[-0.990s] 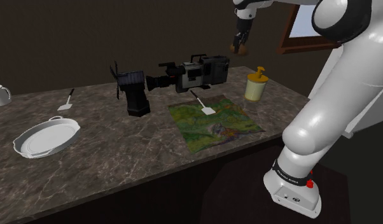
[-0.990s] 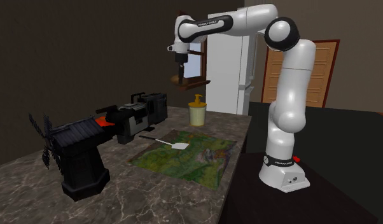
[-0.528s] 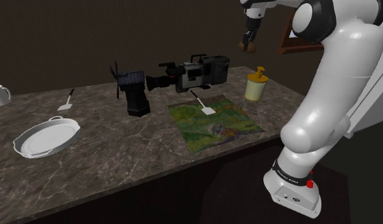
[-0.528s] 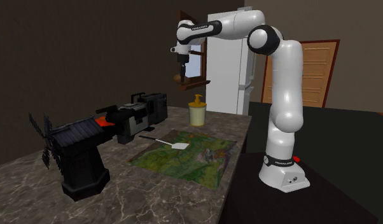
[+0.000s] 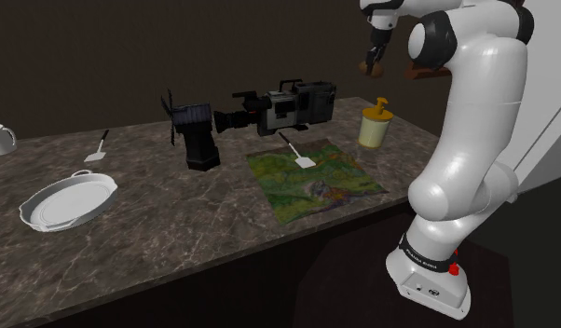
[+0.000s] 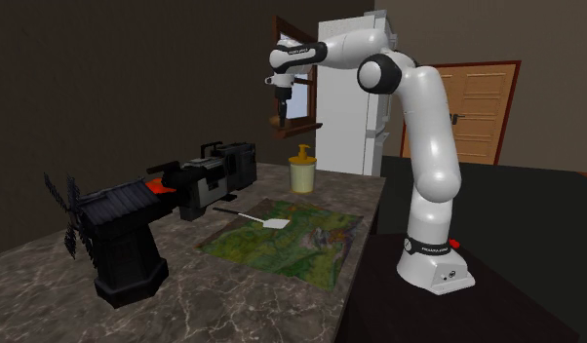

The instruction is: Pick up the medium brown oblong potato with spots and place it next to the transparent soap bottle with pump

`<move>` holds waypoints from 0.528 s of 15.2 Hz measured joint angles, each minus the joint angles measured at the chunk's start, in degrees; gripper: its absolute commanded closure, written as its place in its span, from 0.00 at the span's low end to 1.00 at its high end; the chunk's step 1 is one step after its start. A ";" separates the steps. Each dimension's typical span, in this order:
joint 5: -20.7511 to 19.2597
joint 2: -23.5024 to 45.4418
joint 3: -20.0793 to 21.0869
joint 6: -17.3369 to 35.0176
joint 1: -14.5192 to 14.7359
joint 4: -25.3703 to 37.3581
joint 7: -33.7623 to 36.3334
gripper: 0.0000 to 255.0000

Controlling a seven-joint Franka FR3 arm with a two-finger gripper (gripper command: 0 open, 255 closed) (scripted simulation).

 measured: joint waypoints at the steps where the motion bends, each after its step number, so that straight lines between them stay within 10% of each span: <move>1: -0.02 -0.03 0.02 0.80 0.07 -0.82 0.02 1.00; 8: -0.36 -0.99 0.15 6.56 0.65 -7.50 0.14 1.00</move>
